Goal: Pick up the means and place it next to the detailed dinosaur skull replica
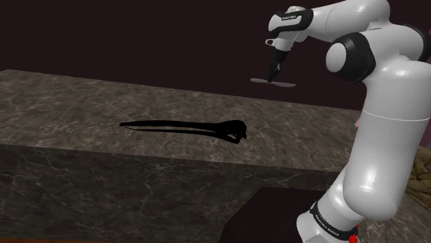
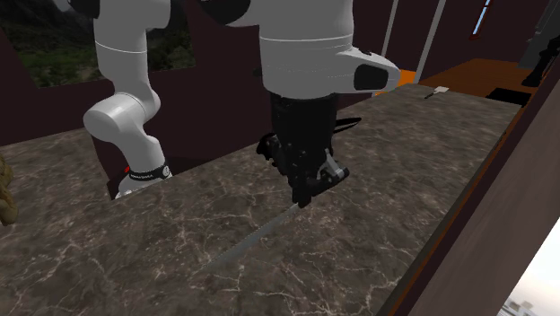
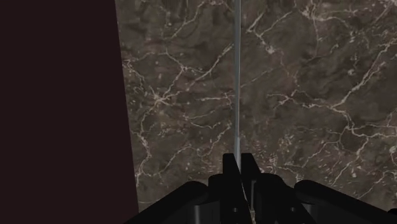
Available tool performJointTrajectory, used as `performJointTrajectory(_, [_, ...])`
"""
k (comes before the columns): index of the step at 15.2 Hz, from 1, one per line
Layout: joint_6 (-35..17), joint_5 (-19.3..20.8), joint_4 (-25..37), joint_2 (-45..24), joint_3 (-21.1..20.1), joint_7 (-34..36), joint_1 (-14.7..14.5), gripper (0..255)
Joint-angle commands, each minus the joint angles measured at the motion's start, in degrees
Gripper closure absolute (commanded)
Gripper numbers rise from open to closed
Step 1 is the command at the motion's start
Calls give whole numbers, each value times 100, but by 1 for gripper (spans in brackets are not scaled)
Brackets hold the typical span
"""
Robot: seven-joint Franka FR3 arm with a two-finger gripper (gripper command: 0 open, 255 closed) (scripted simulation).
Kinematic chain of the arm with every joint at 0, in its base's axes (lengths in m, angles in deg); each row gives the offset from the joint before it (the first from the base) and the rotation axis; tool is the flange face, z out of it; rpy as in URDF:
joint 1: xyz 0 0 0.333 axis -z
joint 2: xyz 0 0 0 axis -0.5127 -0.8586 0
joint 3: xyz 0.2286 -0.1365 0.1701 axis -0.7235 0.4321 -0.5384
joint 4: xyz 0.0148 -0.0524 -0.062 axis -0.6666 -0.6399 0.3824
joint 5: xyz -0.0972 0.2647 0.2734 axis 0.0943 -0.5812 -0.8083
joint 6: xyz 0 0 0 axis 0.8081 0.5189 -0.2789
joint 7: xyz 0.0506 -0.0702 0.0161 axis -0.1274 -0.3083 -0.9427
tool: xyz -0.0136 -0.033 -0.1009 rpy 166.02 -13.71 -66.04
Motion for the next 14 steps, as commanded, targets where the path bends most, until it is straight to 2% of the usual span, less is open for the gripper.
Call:
performJointTrajectory(1, [160, 5, 163, -2, 7, 14, 22, 255])
performJointTrajectory(14, [1265, -117, 1454, -212, 20, 53, 304, 255])
